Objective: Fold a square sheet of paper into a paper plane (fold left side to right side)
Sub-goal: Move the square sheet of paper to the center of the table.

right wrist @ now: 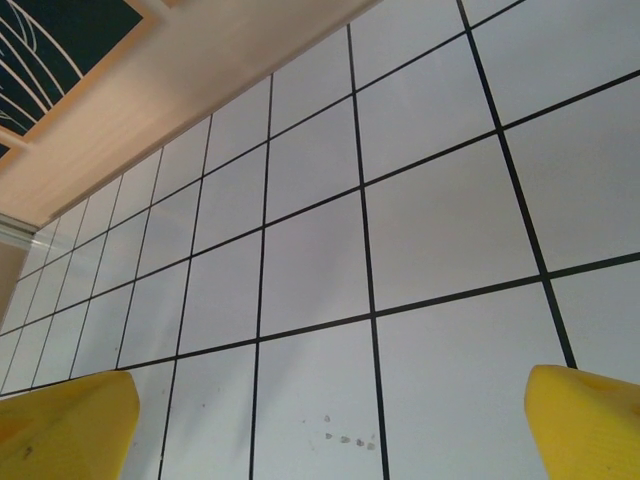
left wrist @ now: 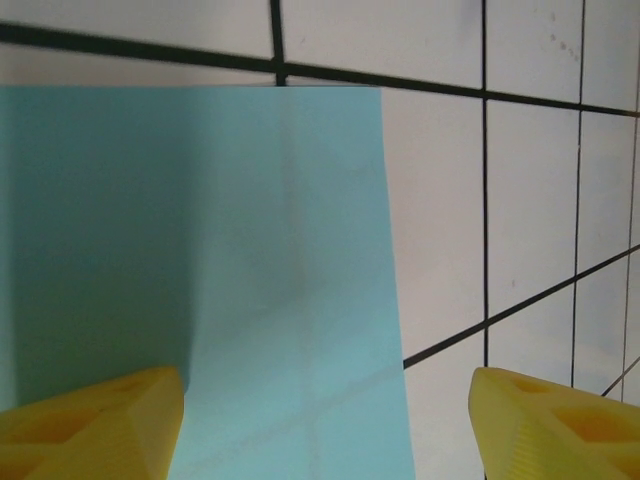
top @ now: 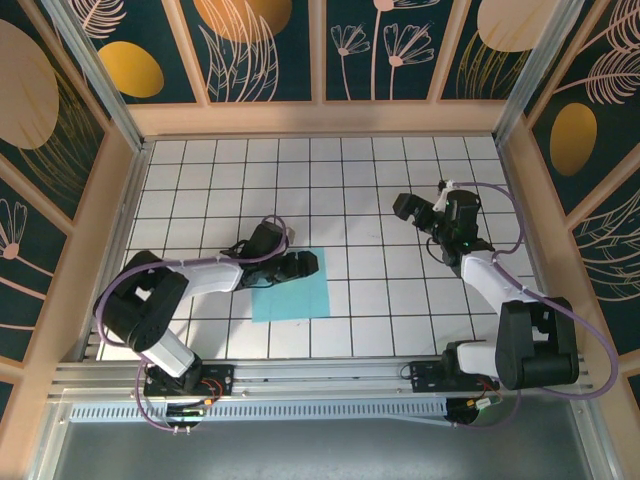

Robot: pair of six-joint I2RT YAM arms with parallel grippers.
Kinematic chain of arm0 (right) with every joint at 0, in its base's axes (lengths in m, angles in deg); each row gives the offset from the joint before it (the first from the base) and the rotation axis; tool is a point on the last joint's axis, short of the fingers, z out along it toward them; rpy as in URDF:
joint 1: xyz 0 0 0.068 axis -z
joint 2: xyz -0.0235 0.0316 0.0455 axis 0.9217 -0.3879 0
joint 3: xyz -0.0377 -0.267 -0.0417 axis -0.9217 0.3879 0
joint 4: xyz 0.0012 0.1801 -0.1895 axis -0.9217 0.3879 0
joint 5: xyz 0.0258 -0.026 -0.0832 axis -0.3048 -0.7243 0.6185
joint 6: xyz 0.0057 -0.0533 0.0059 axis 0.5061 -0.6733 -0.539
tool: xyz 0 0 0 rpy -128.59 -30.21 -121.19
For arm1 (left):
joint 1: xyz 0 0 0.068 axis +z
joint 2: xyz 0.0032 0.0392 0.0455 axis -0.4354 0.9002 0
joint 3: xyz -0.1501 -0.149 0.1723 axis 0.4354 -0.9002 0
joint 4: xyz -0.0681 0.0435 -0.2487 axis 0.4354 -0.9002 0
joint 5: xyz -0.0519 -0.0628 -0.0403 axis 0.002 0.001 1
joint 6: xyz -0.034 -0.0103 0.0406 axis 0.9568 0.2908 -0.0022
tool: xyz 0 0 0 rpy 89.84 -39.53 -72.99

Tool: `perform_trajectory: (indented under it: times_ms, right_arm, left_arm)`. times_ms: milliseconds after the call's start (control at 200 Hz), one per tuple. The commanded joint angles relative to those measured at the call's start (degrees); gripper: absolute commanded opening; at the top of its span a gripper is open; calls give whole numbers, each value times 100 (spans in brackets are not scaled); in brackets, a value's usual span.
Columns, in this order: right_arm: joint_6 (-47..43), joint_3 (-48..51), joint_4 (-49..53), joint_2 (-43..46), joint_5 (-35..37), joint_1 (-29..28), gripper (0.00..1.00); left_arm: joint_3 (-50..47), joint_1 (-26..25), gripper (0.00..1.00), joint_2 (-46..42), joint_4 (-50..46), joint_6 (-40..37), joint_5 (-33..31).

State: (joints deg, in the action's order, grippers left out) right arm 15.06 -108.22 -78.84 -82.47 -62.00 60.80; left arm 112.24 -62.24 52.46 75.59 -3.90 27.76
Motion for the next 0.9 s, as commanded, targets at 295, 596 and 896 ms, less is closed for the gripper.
perform_trajectory:
  times_ms: [295,596,896]
  right_arm:
    - [-200,-236,205,-123,265,-32,99]
    - [-307,-284,326,-141,336,-25,99]
    - [-457,-570,657,-363,244,-23,98]
  left_arm:
    - [1116,-61,73,1250,263,16,2]
    - [2039,-67,72,1979,17,-211,172]
    - [2370,-67,73,1914,-209,-505,312]
